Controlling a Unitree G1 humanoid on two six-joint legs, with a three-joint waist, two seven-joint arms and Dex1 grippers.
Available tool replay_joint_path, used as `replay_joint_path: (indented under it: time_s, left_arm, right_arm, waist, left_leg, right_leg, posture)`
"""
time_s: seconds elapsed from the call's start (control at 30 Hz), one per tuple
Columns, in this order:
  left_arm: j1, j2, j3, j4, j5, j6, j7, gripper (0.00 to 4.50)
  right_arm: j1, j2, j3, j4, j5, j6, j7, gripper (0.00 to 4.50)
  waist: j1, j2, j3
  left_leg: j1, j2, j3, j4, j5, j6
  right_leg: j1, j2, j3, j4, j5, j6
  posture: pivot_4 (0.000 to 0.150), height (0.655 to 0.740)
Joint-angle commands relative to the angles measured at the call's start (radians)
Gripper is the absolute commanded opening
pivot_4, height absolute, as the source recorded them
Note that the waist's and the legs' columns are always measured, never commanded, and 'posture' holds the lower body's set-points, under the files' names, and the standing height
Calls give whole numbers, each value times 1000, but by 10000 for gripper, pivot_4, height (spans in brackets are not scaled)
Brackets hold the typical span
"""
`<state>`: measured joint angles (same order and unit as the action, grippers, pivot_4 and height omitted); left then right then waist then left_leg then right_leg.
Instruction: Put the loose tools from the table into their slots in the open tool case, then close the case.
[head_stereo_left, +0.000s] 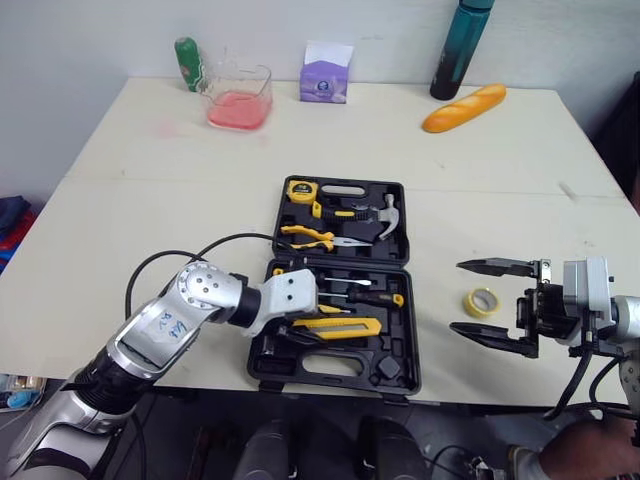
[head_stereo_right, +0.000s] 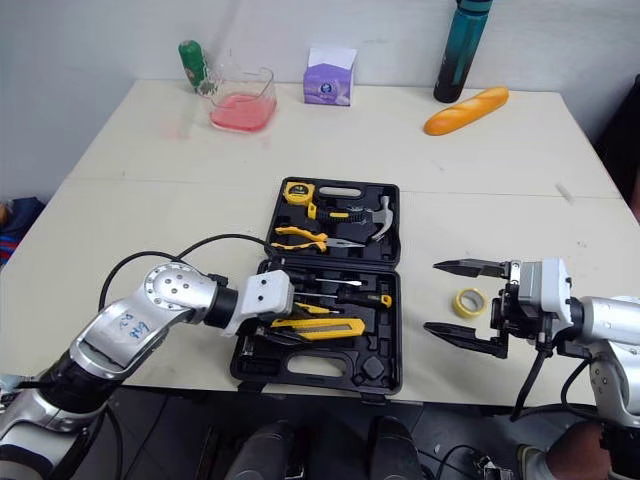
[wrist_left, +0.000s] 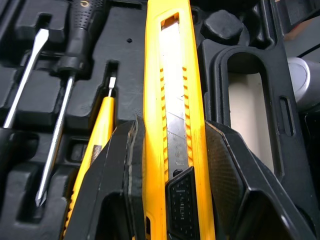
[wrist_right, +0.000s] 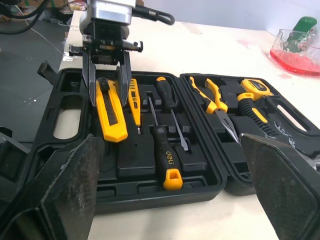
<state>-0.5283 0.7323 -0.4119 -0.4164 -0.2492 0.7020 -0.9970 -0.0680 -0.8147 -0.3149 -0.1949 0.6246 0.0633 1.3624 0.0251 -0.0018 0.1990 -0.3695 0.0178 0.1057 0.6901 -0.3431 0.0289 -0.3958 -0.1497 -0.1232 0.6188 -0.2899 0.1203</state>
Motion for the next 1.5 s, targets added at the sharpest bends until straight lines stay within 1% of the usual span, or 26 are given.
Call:
replay_joint_path:
  time_s: [0.03,0.23,0.43,0.5,0.53,0.6,0.63,0.67,0.77,0.87,1.0,1.07,1.13,1.23,1.33,1.43,1.47,1.5]
  left_arm:
    - [3,-8,-10,-21,6,16,0,12566]
    - [-2,-18,-24,-23,25,35,7,12566]
    - [3,1,-35,6,51,-6,-18,12566]
    - [4,9,-30,-5,26,14,-44,23061]
    - [4,18,-34,-10,24,6,-60,26603]
    - [6,17,-29,-6,28,-41,-72,35149]
    - [6,12,-22,-3,28,-71,-76,40233]
    - [5,5,-12,1,28,-96,-75,43677]
    - [6,-7,6,9,27,-119,-72,43677]
    - [10,-5,46,6,-8,-158,-108,43677]
    - [31,-21,141,24,-73,-222,-126,43677]
    - [45,-39,195,40,-103,-284,-130,43677]
    - [58,-50,244,50,-141,-297,-132,43677]
    - [98,-68,300,72,-181,-400,-176,43677]
    - [121,-72,300,76,-193,-434,-201,35817]
    - [128,-95,279,79,-185,-448,-187,22296]
    - [133,-106,259,81,-171,-467,-190,18454]
    - [139,-117,240,86,-160,-500,-207,13330]
  right_arm:
    - [7,-25,-36,-24,23,7,2,45000]
    - [15,-36,-39,-6,13,5,14,45000]
    - [16,-29,-31,27,0,-23,27,45000]
    - [22,-26,-36,42,-3,-36,37,45000]
    - [26,-26,-38,48,-3,-44,42,45000]
    - [38,-25,-44,53,1,-56,50,45000]
    - [44,-25,-48,53,3,-60,53,45000]
    - [49,-24,-50,52,6,-63,54,45000]
    - [57,-25,-51,51,10,-71,55,45000]
    - [62,-25,-52,45,13,-72,49,45000]
    - [54,-25,-47,39,10,-70,32,45000]
    - [50,-27,-48,36,9,-68,23,45000]
    - [47,-31,-50,35,11,-64,17,45000]
    - [50,-42,-68,31,16,-57,8,45000]
    - [61,-44,-84,33,12,-59,4,45000]
    - [75,-40,-96,31,11,-61,3,45000]
    - [101,-32,-103,17,13,-68,8,45000]
    - [126,-21,-110,4,15,-76,5,45000]
  waist:
    - [-1,0,0]
    - [-1,0,0]
    - [0,0,0]
    - [-1,0,0]
    - [-1,0,0]
    - [-3,0,0]
    - [-2,0,0]
    - [-1,0,0]
    - [-1,0,0]
    - [-1,0,0]
    - [-2,0,0]
    - [-1,0,0]
    - [-1,0,0]
    - [-1,0,0]
    - [-1,0,0]
    - [1,0,0]
    - [2,0,0]
    - [4,0,0]
  left_leg:
    - [0,0,0,0,0,0]
    - [0,0,0,0,0,0]
    - [0,0,-1,0,0,0]
    - [0,0,-1,0,0,0]
    - [0,0,-1,0,0,0]
    - [0,0,-1,0,0,0]
    - [0,0,-1,0,0,0]
    - [0,0,-1,0,0,0]
    - [0,0,-1,1,0,0]
    - [0,0,-1,2,0,0]
    - [-1,0,-2,2,0,0]
    - [-1,0,-2,2,0,0]
    - [-1,0,-2,3,0,0]
    - [0,1,-3,3,0,0]
    - [-1,0,-3,3,0,0]
    - [0,0,-3,3,0,0]
    - [-1,0,-4,3,0,0]
    - [-1,0,-4,3,0,1]
  right_leg:
    - [0,0,0,0,0,0]
    - [0,0,0,0,0,0]
    - [1,0,-1,0,0,0]
    - [1,0,-1,0,0,0]
    - [1,0,-1,0,0,0]
    - [1,0,-1,0,0,0]
    - [1,0,-1,-1,0,0]
    - [1,0,-2,-1,0,0]
    - [1,0,-2,-1,0,0]
    - [1,0,-2,0,0,0]
    - [1,0,-2,0,0,0]
    - [1,0,-2,0,0,0]
    - [2,0,-3,0,0,0]
    - [2,0,-3,0,0,0]
    - [2,0,-3,0,0,0]
    - [3,0,-4,-1,0,0]
    - [3,-1,-4,-1,0,0]
    - [3,-1,-5,-1,0,0]
  posture:
    - [1500,7400]
    - [1500,7400]
    - [1500,7400]
    - [1500,7400]
    - [1500,7400]
    - [1500,7400]
    - [1500,7400]
    - [1500,7400]
    - [1500,7400]
    - [1500,7400]
    - [1500,7400]
    - [1500,7400]
    - [1500,7400]
    - [1500,7400]
    - [1500,7400]
    - [1500,7400]
    - [1500,7400]
    - [1500,7400]
